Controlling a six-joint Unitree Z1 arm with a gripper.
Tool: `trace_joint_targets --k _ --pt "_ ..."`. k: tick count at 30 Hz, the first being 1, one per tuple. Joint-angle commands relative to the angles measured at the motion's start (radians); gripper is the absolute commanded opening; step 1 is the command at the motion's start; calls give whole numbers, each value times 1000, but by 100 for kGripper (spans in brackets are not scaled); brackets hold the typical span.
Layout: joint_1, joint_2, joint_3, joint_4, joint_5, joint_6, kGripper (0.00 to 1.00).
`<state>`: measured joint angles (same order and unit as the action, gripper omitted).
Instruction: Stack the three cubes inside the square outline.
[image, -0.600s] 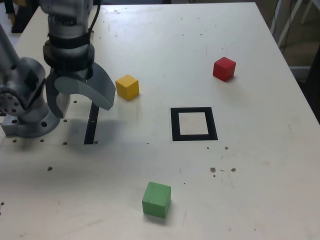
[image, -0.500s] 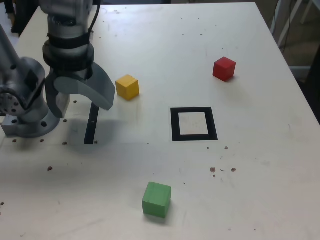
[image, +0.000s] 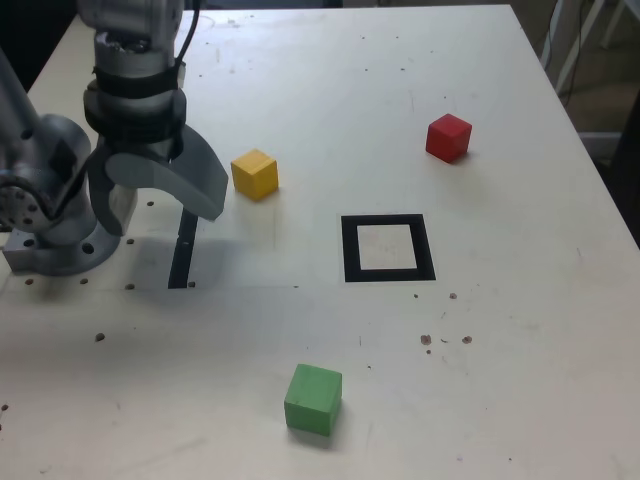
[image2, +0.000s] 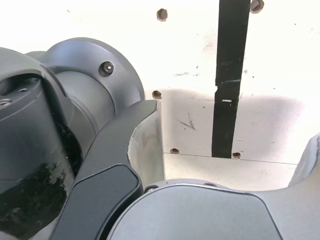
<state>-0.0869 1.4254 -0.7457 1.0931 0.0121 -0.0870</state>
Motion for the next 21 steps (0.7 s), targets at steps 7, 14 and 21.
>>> trace_joint_targets --k 7,14,21 --pt "15 7 -73 16 52 64 99" --pt "65 30 -177 31 97 184 99" --pt "77 121 -391 157 163 298 97"
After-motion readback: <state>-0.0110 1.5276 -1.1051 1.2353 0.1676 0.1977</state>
